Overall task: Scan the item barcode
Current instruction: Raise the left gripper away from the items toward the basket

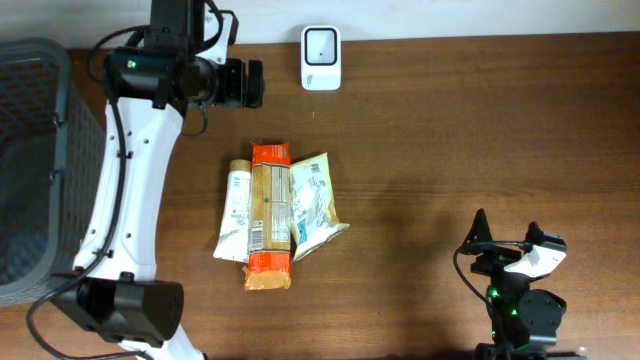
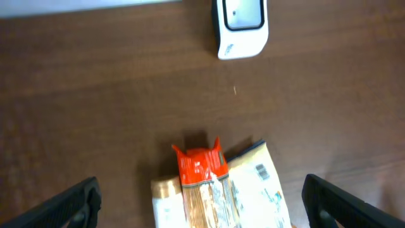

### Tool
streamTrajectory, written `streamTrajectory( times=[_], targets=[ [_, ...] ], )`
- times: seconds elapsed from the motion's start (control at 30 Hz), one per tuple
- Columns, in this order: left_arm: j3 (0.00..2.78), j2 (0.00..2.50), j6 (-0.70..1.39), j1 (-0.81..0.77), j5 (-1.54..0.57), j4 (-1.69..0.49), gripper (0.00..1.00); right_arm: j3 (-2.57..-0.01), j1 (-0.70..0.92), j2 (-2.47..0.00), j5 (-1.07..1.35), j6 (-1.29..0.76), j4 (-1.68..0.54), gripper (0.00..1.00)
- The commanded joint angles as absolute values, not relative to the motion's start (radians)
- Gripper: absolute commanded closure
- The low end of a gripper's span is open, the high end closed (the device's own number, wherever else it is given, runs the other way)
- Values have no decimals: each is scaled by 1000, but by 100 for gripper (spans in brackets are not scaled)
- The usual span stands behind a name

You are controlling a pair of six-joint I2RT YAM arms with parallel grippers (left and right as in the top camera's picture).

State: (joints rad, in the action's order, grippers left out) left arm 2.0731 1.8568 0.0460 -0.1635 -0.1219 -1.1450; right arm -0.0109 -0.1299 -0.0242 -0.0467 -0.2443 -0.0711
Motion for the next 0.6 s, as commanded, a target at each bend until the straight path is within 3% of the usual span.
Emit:
streamTrajectory(
  times=[0.0, 0.57],
  targets=[
    [2082, 1851, 30, -169, -115, -1114, 1, -6, -124, -19, -52, -251, -78, 1],
    [2078, 1851, 30, -170, -115, -1139, 1, -6, -124, -19, -52, -251, -78, 1]
  ],
)
